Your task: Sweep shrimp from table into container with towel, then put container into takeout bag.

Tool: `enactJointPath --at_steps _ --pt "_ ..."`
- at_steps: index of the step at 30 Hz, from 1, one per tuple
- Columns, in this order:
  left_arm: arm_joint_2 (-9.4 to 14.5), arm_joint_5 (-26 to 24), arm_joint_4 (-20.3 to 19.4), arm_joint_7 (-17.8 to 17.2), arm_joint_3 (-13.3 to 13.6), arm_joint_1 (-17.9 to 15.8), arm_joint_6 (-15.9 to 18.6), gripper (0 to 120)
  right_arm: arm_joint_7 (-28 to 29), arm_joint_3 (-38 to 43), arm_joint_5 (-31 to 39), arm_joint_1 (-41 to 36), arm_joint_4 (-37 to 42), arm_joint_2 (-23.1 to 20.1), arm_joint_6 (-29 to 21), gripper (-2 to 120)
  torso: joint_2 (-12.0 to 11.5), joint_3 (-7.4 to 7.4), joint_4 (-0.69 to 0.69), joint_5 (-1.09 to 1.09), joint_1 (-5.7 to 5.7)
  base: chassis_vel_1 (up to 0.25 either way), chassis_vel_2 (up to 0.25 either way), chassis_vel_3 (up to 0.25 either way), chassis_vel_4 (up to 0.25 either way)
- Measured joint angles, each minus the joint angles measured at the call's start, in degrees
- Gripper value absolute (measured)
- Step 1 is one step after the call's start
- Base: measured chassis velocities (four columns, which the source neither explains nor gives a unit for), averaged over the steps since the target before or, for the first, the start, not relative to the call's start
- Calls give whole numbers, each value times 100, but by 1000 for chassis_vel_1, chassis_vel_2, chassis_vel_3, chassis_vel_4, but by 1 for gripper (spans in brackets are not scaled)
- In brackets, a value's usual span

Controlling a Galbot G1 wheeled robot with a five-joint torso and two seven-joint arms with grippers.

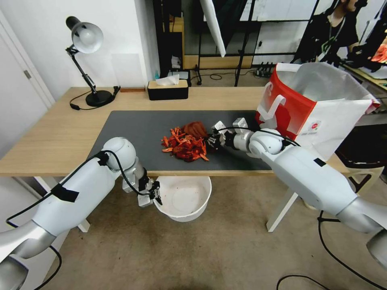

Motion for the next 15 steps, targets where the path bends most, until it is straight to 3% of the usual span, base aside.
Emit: enactJointPath --at_steps 15 --pt "-130 54 14 0 46 -63 0 0 151 231 157 -534 742 -286 -94 8 -1 0 1 0 1 0 0 0 0"
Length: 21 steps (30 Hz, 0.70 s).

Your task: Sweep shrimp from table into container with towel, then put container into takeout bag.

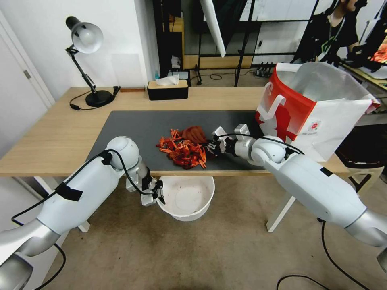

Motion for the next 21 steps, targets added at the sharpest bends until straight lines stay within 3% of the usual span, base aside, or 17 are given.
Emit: enactJointPath --at_steps 21 --pt "-62 -6 10 0 3 -6 0 0 172 155 89 -428 563 -156 -93 8 0 0 0 0 0 0 0 0 0"
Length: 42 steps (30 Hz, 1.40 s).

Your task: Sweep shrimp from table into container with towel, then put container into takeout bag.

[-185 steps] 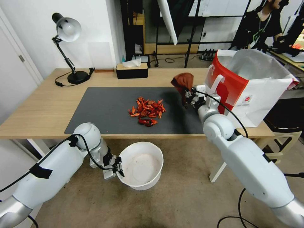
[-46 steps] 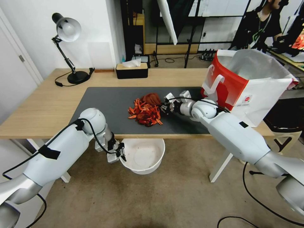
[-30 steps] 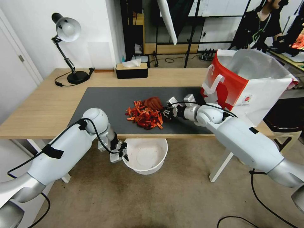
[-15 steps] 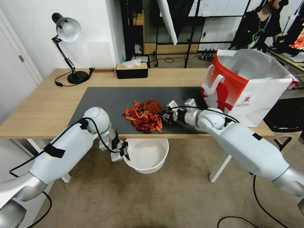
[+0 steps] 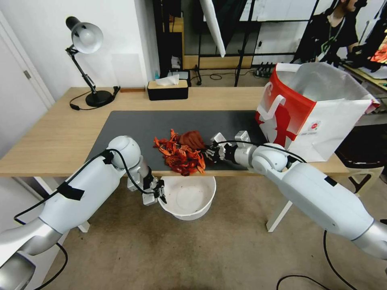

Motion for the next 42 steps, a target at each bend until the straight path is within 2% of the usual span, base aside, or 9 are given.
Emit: enactJointPath --at_steps 28,42 --pt "-85 3 10 1 15 -48 0 0 143 104 81 -316 483 -115 -65 8 0 1 0 1 0 0 0 0 0" --pt "-70 1 107 1 32 -51 0 0 218 160 191 -488 916 -350 -87 8 0 1 0 0 0 0 0 0 0"
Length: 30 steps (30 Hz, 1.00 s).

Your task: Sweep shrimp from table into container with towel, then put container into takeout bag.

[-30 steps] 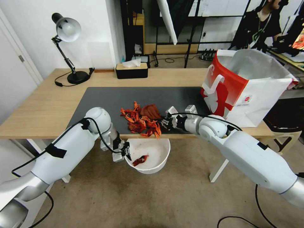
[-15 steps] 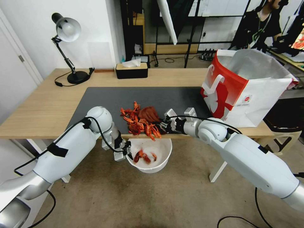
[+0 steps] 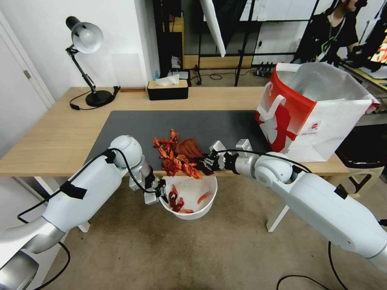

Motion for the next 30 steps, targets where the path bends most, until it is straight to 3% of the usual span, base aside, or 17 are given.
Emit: enactJointPath --at_steps 17,30 --pt "135 -6 -71 0 -89 133 0 0 83 323 180 -188 274 -236 5 8 0 -1 0 0 0 0 0 0 0" --pt "173 -3 -126 0 -127 201 0 0 90 1061 590 -362 530 -339 22 8 0 0 0 0 0 0 0 0 0"
